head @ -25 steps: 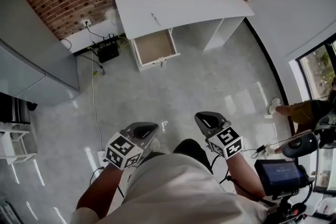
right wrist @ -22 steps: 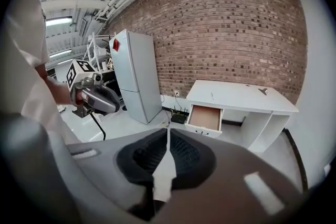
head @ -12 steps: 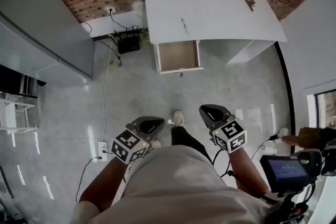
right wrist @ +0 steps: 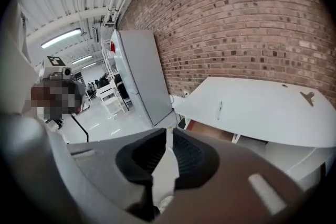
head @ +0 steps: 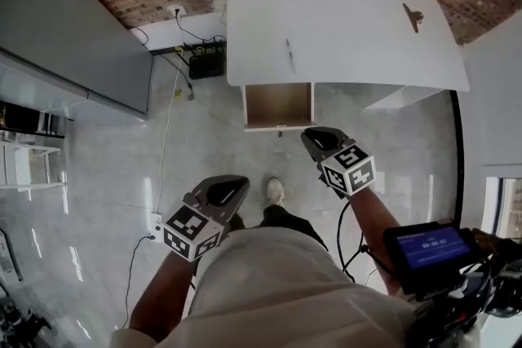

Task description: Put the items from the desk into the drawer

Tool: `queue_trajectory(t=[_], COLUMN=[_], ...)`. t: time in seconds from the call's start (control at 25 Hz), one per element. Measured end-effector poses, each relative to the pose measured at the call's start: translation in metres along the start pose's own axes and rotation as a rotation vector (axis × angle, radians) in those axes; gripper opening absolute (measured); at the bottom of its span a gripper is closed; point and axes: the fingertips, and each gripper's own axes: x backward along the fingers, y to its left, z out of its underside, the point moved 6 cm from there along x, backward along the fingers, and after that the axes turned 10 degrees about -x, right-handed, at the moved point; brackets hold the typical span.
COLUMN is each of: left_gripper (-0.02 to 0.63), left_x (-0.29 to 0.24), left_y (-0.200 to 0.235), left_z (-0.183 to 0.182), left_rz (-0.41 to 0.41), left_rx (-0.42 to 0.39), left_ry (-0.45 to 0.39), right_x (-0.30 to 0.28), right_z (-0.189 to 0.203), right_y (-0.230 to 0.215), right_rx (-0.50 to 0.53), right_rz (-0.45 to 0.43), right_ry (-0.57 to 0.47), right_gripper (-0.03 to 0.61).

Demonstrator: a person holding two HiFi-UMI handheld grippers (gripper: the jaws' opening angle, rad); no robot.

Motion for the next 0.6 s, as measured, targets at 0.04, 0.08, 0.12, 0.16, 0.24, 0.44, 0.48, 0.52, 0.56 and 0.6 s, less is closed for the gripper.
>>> queue_trajectory(t=[0.04, 0.08, 0.12, 0.16, 0.24, 0.44, 0.48, 0.52, 0.56, 0.6], left_gripper=[0.008, 0.008, 0.008, 0.008, 0.008, 0.008, 0.008, 0.008, 0.008, 0.008], left_x=[-0.007, -0.013, -0.016, -0.018, -0.019, -0.014, -0.014, -0.014, -0.014, -0.013], left_y=[0.005, 0.009, 0.013, 0.016, 0.023, 0.043, 0.047, 0.051, 0.054, 0.055], left_z=[-0.003, -0.004, -0.005, -0.005, -0.005, -0.012, -0.012, -0.012, -0.012, -0.012], left_rz=[-0.014, -0.024, -0.033, -0.038, -0.044, -0.062, -0.071, -0.079, -0.083, -0.086], left_rx=[0.004, 0.01, 0.018, 0.026, 0.04, 0.057, 0.064, 0.074, 0.083, 0.087], left_ry=[0.001, 0.004, 0.008, 0.013, 0.018, 0.046, 0.05, 0.051, 0.049, 0.046], right_x=[-0.013, -0.027, -0.041, -0.054, -0.078, -0.138, -0.149, -0.16, -0.171, -0.181], right_z=[-0.007, -0.013, -0.019, -0.025, -0.038, -0.062, -0.066, -0.07, -0.074, -0.077], right_y=[-0.017, -0.033, -0.047, -0.06, -0.082, -0.137, -0.147, -0.157, -0.165, -0.173], right_rx=[-0.003, -0.004, -0.003, -0.001, 0.005, -0.084, -0.094, -0.1, -0.103, -0.103], right_rz=[0.002, 0.007, 0.016, 0.029, 0.06, 0.098, 0.11, 0.123, 0.138, 0.153], right_ry=[0.007, 0.014, 0.021, 0.03, 0.049, 0.089, 0.097, 0.107, 0.118, 0.13], right_gripper=[0.029, 0.031, 0.032, 0.035, 0.038, 0.058, 0.058, 0.058, 0.06, 0.06])
